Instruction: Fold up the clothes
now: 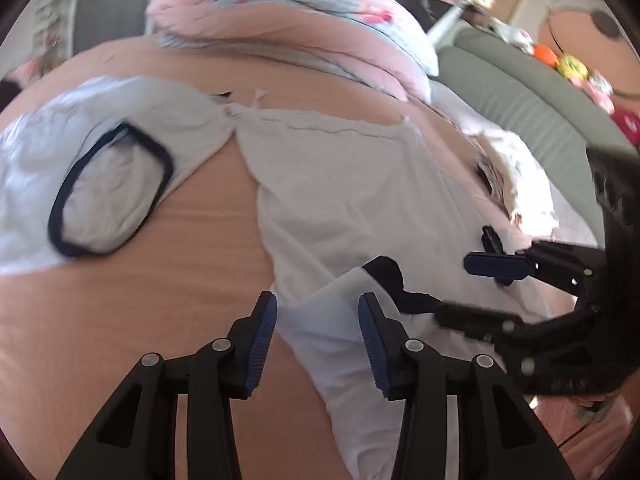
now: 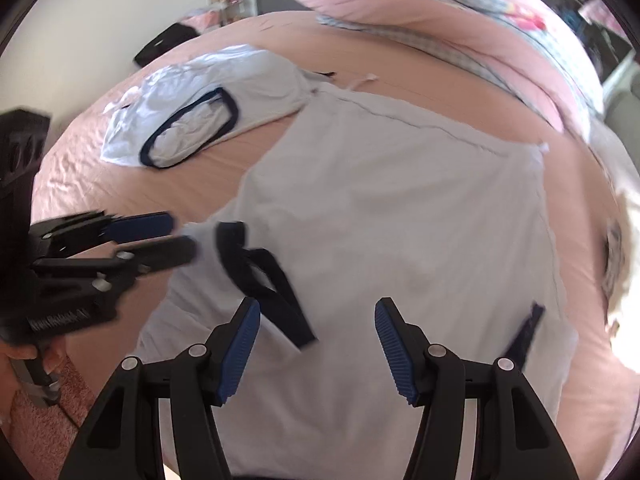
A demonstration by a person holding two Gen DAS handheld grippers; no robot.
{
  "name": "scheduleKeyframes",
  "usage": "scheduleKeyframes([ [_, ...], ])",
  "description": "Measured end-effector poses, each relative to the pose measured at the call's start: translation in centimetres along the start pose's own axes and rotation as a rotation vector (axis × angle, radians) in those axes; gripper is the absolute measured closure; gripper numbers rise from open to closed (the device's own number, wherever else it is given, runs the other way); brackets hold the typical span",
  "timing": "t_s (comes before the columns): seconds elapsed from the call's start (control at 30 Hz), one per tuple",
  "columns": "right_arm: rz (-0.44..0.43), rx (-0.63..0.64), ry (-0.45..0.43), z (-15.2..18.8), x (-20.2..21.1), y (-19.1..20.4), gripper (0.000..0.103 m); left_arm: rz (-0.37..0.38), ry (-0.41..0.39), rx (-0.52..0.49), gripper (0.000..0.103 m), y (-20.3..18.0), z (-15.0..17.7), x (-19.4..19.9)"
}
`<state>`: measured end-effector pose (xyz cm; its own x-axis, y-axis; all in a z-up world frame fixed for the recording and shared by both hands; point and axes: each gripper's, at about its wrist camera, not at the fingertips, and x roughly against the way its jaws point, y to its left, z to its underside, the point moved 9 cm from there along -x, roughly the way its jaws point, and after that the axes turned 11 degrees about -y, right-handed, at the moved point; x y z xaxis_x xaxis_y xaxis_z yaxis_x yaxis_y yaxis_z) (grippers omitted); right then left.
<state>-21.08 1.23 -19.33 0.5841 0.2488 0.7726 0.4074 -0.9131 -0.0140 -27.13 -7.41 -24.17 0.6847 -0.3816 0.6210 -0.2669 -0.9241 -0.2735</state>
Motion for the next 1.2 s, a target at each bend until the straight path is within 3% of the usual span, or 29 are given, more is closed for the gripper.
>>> scheduleKeyframes([
  [0.13, 0.01, 0.073, 0.08, 1.7, -2.8, 1.4, 0.044, -0.042, 0.035, 0.003, 0.062, 0.7, 0.3, -2.3],
  [0.3, 0.0, -0.025, 0.114, 3.8, -3.3, 0.1, 0.042, -0.141, -0.004, 0.123, 0.062, 4.2, -0.6, -3.4],
  [0.43, 0.019, -0.033, 0.1, 4.6, -1.5, -1.0, 0.042, -0.06, -0.021, 0.149, 0.063, 3.9, -1.6, -2.1],
  [0.53, 0.01, -0.123, 0.041, 3.2, 0.1, -2.4, 0.042, 0.076, -0.051, 0.081, 0.063, 1.2, -2.1, 0.0],
  [0.6, 0.01, -0.176, -0.003, 1.9, 0.9, -3.3, 0.042, 0.105, -0.052, 0.024, 0.063, 0.0, -2.1, 0.4],
  [0.7, 0.052, -0.159, -0.032, 0.0, 0.6, -3.9, 0.042, 0.042, -0.031, -0.006, 0.063, 0.2, -1.8, -0.4],
  [0.8, 0.067, -0.091, -0.007, -1.2, -1.2, -3.9, 0.042, 0.02, -0.037, 0.072, 0.063, 1.5, -2.1, -1.0],
  [0.93, -0.034, -0.022, 0.076, -1.2, -3.0, -2.6, 0.042, -0.006, -0.009, 0.108, 0.063, 2.9, -1.5, -1.3],
  [1.07, -0.105, 0.089, 0.093, -0.2, -2.4, 0.0, 0.042, 0.02, 0.012, 0.074, 0.063, 2.3, -1.1, -1.3],
  [1.2, -0.063, 0.082, 0.138, 0.1, -4.1, -0.6, 0.042, 0.041, 0.022, 0.012, 0.063, 1.3, -0.8, -1.0],
])
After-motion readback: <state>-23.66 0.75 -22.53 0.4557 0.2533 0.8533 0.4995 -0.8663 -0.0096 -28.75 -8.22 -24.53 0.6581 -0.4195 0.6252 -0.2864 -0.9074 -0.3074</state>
